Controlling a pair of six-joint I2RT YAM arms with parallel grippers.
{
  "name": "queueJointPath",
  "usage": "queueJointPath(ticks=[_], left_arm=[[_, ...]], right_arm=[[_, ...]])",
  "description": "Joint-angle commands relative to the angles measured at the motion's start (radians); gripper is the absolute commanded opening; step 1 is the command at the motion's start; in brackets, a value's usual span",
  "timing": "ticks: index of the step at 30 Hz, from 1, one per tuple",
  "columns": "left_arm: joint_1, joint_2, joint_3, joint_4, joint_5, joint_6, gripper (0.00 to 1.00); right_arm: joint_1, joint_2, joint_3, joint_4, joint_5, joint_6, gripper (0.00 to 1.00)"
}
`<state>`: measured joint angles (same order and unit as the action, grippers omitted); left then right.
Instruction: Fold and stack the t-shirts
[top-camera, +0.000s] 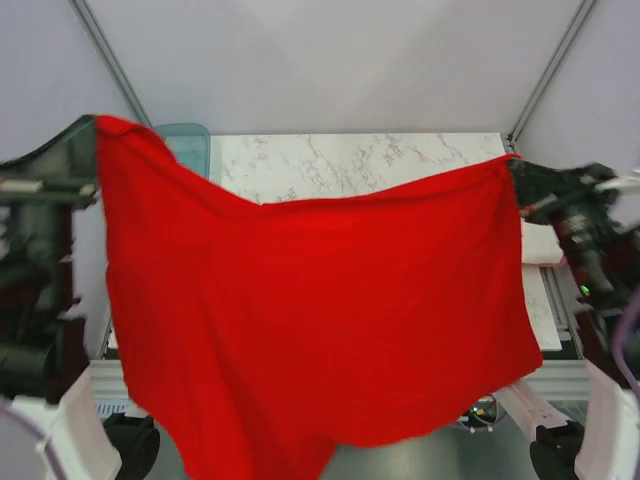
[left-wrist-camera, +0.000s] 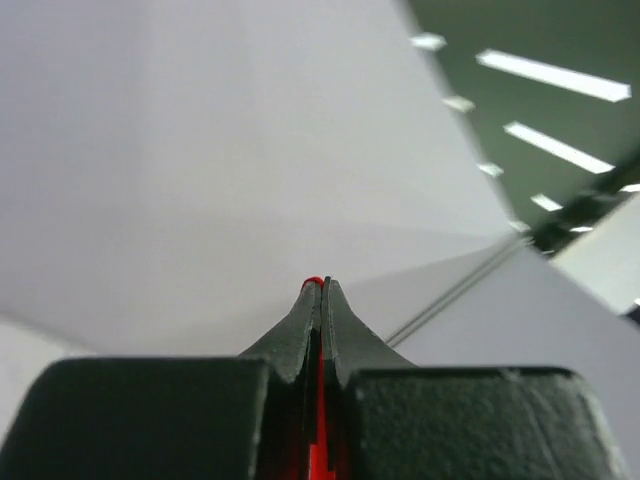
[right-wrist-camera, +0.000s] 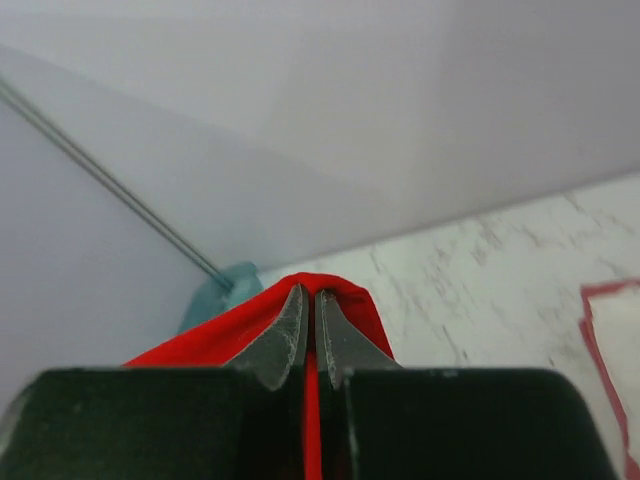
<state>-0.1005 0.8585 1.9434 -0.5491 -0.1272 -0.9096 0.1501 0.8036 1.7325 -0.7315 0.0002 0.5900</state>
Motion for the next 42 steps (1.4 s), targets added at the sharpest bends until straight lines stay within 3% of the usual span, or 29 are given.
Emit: queueJointPath(ticks=[1, 8, 12, 16, 22, 30, 33, 34, 35, 36, 37, 38, 40, 42], left_arm=[[0.001, 0.096, -0.246, 0.113, -0.041, 0.046, 0.02], [0.001, 0.227, -0.697, 0.392, -0.104, 0.037, 0.02], [0.002, 0.393, -0.802, 0.520, -0.141, 0.017, 0.02], [0.010, 0.629, -0.788, 0.600, -0.134, -0.032, 0.02], [0.010, 0.996, -0.556, 0.653, -0.075, -0.054, 0.02], [0.016, 1.465, 0.018, 0.650, -0.034, -0.008, 0.02], [0.018, 1.674, 0.320, 0.644, 0.004, 0.000, 0.02], [0.018, 1.724, 0.471, 0.649, 0.020, 0.001, 0.02], [0.018, 1.816, 0.530, 0.656, 0.030, -0.005, 0.04], [0.019, 1.843, 0.573, 0.661, 0.035, -0.015, 0.21], [0.021, 1.850, 0.591, 0.654, 0.035, -0.029, 0.60], [0.022, 1.838, 0.565, 0.663, 0.028, -0.041, 0.74], [0.018, 1.759, 0.460, 0.681, 0.021, -0.025, 0.99], [0.010, 1.658, 0.402, 0.686, 0.031, 0.032, 0.99]], right_arm=[[-0.004, 0.058, -0.233, 0.092, 0.081, 0.011, 0.00], [-0.003, 0.160, -0.655, 0.352, 0.173, 0.121, 0.00], [-0.003, 0.253, -0.864, 0.597, 0.210, 0.192, 0.00], [-0.004, 0.493, -0.874, 0.724, 0.238, 0.260, 0.00], [-0.004, 0.831, -0.731, 0.872, 0.270, 0.292, 0.00], [-0.041, 1.227, -0.378, 0.931, 0.247, 0.324, 0.00], [-0.060, 1.343, -0.239, 0.928, 0.238, 0.340, 0.00], [-0.063, 1.373, -0.208, 0.929, 0.233, 0.349, 0.05], [-0.069, 1.404, -0.135, 0.917, 0.193, 0.346, 0.20], [-0.078, 1.469, -0.084, 0.888, 0.175, 0.341, 0.61], [-0.083, 1.493, -0.042, 0.858, 0.166, 0.332, 0.77], [-0.083, 1.505, -0.004, 0.830, 0.165, 0.308, 0.85], [-0.083, 1.487, -0.019, 0.842, 0.165, 0.285, 0.88], [-0.081, 1.429, -0.073, 0.856, 0.162, 0.254, 0.88]])
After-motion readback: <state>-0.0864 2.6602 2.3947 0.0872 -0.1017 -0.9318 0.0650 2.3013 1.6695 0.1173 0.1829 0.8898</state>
